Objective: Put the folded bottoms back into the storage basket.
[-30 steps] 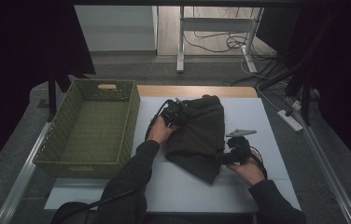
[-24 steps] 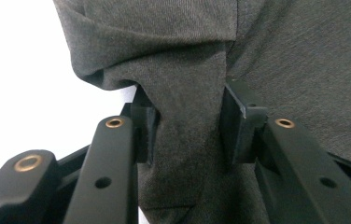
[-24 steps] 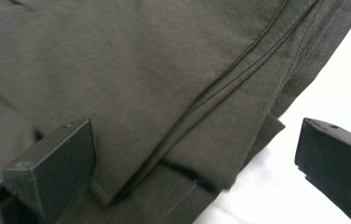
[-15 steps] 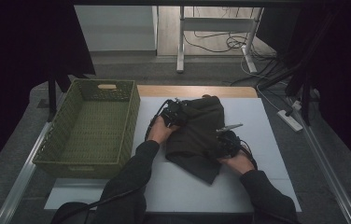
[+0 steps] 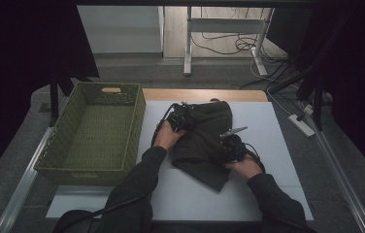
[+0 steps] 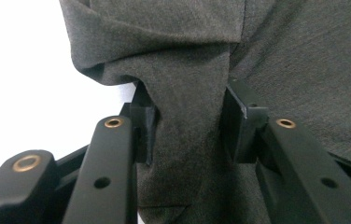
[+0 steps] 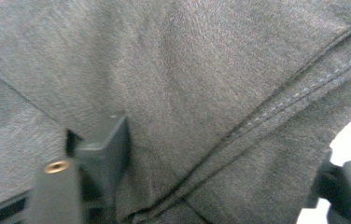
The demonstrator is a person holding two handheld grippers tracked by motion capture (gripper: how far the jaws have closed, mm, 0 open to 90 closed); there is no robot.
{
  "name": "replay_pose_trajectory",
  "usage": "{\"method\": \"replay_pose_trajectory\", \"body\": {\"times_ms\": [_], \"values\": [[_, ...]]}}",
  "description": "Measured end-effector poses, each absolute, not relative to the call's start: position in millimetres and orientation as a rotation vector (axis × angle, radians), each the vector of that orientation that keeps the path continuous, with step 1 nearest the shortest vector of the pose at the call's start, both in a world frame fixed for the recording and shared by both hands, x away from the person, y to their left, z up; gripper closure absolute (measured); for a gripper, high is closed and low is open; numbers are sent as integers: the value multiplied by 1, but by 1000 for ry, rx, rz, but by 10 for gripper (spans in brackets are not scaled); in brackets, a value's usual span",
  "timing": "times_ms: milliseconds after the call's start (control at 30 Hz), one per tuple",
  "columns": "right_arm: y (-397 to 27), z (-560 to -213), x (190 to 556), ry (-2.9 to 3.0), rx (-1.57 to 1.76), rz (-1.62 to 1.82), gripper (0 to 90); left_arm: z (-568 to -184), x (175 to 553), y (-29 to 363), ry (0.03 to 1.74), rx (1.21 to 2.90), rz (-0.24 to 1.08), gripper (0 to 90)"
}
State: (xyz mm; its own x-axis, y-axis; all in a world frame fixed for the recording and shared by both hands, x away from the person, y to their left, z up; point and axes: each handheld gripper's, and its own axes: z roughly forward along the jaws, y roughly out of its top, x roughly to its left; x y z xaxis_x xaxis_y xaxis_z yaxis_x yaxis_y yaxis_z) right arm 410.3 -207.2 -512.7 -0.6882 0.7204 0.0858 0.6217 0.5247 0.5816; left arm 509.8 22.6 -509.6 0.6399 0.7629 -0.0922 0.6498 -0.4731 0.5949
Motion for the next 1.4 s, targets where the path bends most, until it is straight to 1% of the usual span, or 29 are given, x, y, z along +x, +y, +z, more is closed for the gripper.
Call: {"method": "replay_pose_trajectory", "body": {"times_ms": [100,133,300,567,900,1400], "values": [[-206,-511,411,2642,1144,919,506,-510,509,23,1094,2251,245,620],[-205,-511,411,2659,1141,928,544,-510,509,23,1093,2250,247,625],[-204,-509,414,2694,1160,933,610,-511,508,23,1090,2240,256,630],[-203,-506,412,2678,1176,928,619,-512,505,25,1079,2214,276,639],[-205,-498,413,2673,1192,972,631,-506,504,27,1132,2161,252,697],[-203,-475,413,2648,1167,1081,643,-477,504,36,1147,2143,269,713]]}}
